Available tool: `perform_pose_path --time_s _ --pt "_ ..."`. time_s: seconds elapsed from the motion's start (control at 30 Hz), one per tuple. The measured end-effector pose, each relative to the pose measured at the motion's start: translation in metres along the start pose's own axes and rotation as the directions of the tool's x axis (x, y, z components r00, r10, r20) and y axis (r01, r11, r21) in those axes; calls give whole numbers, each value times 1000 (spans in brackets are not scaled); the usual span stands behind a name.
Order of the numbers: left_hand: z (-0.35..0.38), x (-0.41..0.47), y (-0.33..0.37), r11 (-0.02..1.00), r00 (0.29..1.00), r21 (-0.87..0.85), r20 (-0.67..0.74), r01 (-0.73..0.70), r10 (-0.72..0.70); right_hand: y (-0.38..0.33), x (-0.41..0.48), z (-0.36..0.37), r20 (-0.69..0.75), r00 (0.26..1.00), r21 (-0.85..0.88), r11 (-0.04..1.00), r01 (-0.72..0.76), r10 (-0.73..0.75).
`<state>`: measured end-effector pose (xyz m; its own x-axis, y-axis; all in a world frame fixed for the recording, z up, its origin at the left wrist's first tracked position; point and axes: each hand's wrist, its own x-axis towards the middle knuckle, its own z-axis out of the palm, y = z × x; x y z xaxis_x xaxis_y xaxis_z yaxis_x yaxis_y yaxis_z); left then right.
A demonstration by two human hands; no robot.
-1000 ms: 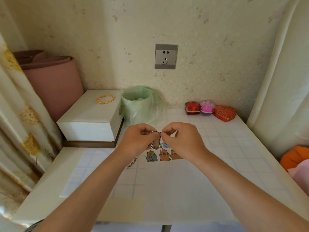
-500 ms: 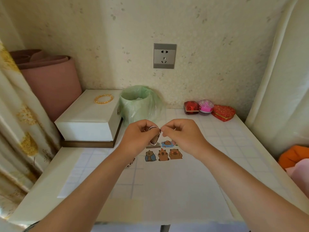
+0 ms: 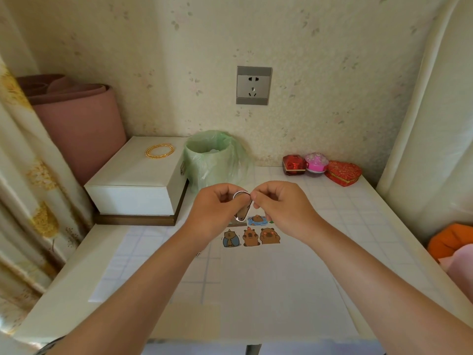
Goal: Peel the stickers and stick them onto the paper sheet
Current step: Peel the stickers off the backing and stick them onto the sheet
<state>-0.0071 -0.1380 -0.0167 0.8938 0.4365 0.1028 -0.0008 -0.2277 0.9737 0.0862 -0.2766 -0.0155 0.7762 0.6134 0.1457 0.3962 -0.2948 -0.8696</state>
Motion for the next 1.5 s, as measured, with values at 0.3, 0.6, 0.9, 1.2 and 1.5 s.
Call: perform_pose_path --time_s 0.3,0.6,0.9,1.2,1.5 --pt "-4 0 2 1000 1000 -12 14 8 -8 -3 0 -4 75 995 140 987 -82 72" --pt "-4 -2 1 1000 999 0 29 -16 16 0 -1 0 41 999 -32 999 37 -35" --pt "-4 -2 1 1000 1000 17 26 -15 15 -2 -3 1 52 996 -78 994 83 -79" --pt "-7 0 1 1000 999 -22 36 1 0 -10 -6 -1 88 995 77 996 -48 41" --pt "-6 0 -9 940 963 325 -200 -109 181 -8 -6 9 -8 996 149 985 -81 84"
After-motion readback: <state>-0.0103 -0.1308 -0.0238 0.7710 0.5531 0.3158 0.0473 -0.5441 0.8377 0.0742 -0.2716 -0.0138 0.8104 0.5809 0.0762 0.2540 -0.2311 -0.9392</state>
